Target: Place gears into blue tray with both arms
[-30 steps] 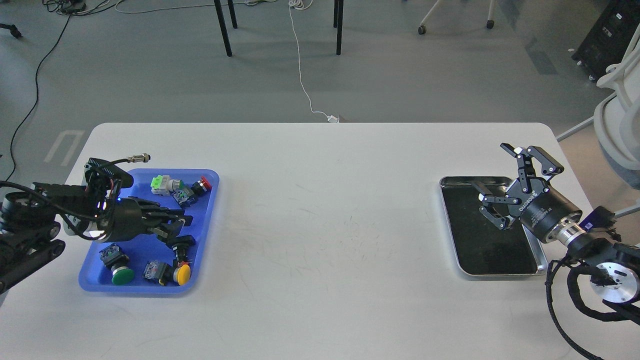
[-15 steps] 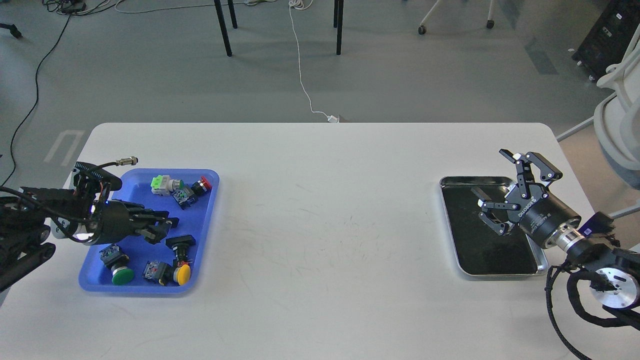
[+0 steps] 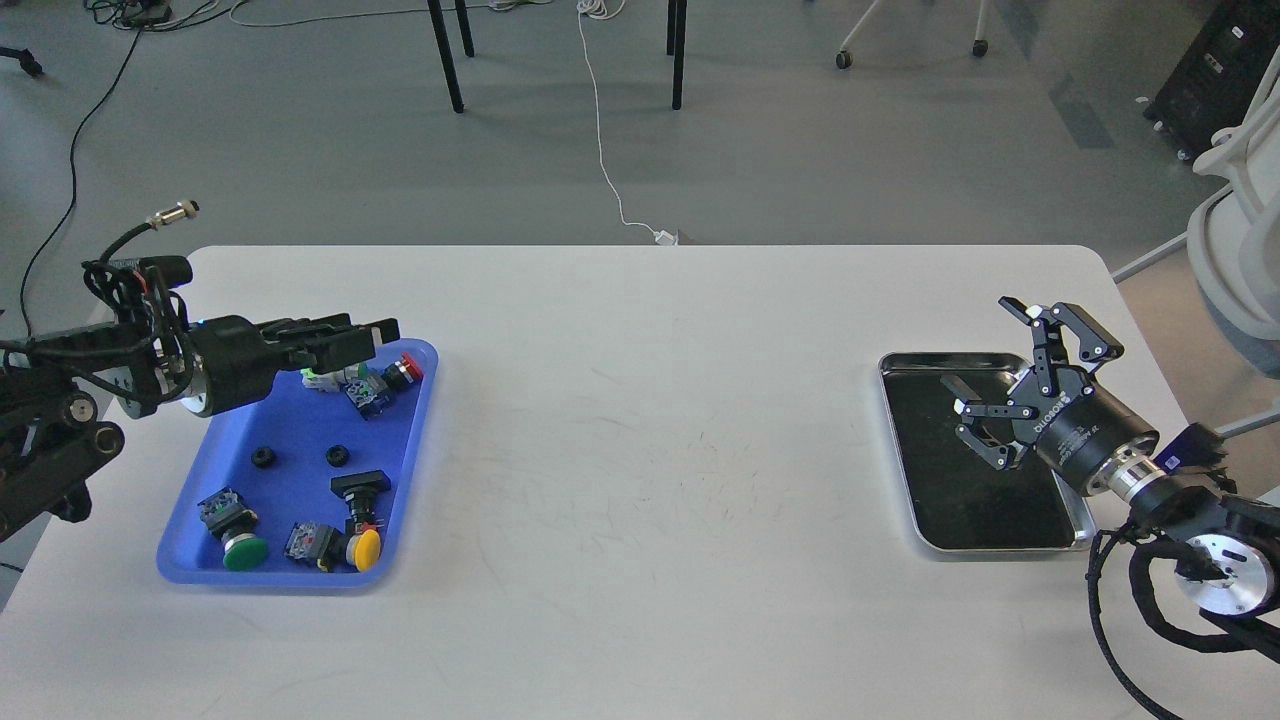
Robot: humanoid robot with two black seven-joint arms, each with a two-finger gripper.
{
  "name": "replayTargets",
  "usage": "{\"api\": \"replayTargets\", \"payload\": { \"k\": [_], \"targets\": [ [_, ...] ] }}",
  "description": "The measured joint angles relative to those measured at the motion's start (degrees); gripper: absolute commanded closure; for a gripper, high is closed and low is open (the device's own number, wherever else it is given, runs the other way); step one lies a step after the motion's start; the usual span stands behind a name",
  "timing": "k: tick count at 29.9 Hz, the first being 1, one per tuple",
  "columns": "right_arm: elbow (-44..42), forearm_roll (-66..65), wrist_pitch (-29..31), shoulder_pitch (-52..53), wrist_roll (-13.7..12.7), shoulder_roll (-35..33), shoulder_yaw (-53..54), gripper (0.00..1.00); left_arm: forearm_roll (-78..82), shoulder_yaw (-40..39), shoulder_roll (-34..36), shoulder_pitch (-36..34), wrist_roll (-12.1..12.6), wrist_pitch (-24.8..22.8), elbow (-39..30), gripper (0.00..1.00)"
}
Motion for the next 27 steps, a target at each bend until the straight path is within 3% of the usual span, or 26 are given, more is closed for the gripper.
{"api": "replayTargets", "payload": {
  "k": [2, 5, 8, 10, 14, 27],
  "targets": [
    [-0.03, -0.01, -0.49, 0.11, 0.0, 0.64, 0.1, 0.01, -11.69, -2.06, -1.93, 1.79, 0.0, 0.13, -2.58, 0.02],
    [-0.03, -0.03, -3.14, 0.26, 0.0, 2.32, 0.25, 0.01, -27.43, -11.39, -7.84, 8.1, -0.01, 0.18, -5.12, 0.02],
    [0.08, -0.02, -7.1, 0.36, 0.0, 3.54, 0.29, 0.01, -31.29, -21.48, -15.35, 15.77, 0.25, -0.09, -6.87, 0.02],
    [0.47, -0.02, -8.95, 0.51, 0.0, 4.0, 0.15, 0.01, -31.53, -24.96, -19.79, 19.79, 2.66, -0.21, -7.38, 0.02],
    [0.94, 0.01, -9.63, 0.62, 0.0, 4.2, -0.17, 0.01, -30.12, -28.68, -25.05, 24.77, 5.6, -0.32, -7.6, 0.02],
    [3.22, -0.54, -9.35, 0.8, 0.0, 3.76, 0.55, 0.01, -27.27, -32.67, -29.1, 28.75, 6.37, -0.48, -7.37, 0.02]
  ]
}}
